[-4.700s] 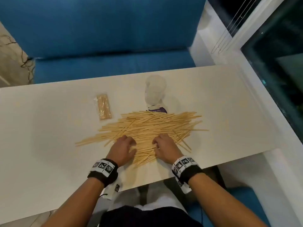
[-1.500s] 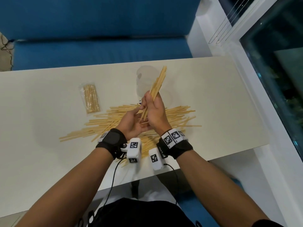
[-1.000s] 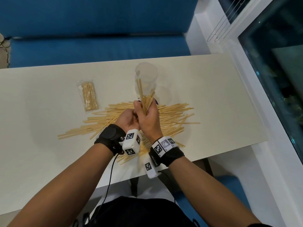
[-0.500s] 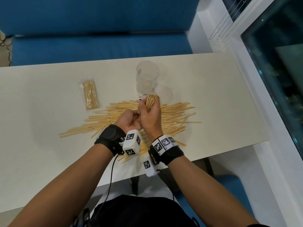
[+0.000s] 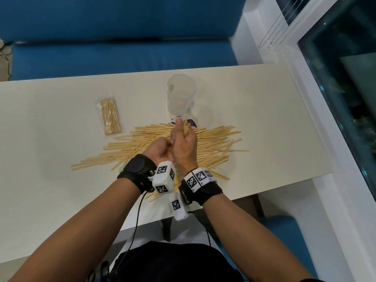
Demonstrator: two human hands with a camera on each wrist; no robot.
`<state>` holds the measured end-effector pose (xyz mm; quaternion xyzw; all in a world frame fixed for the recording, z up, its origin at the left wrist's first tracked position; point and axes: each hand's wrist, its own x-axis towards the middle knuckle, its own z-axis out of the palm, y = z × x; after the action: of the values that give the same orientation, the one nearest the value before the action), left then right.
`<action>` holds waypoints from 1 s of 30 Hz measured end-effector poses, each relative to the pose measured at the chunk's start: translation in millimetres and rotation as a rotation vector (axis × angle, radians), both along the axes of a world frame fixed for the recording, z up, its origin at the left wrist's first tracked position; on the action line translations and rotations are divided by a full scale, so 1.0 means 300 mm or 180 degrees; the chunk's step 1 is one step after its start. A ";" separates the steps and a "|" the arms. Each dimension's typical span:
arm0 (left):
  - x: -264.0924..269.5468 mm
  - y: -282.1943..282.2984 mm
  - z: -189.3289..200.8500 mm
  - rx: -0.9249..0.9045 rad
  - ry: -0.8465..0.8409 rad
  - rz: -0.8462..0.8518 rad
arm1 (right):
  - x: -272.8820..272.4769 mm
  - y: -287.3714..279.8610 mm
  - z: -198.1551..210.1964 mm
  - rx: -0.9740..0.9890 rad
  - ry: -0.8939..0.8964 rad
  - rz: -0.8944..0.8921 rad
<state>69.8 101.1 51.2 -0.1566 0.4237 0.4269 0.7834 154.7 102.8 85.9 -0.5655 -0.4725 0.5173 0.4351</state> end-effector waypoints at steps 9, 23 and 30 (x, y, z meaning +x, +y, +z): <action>-0.005 -0.035 0.033 0.0451 0.0132 -0.0634 | 0.032 0.032 0.003 -0.0404 0.0054 -0.0067; -0.112 0.208 0.181 0.1359 0.0437 -0.0529 | 0.065 0.397 0.215 0.0295 -0.0820 0.1168; -0.152 0.435 0.244 0.1524 0.1681 -0.0596 | 0.102 0.653 0.317 0.0249 -0.0762 0.1001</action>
<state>24.2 231.6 124.4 0.1862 0.5119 0.4662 0.6971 185.4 298.6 181.0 -0.5249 -0.6231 0.4893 0.3113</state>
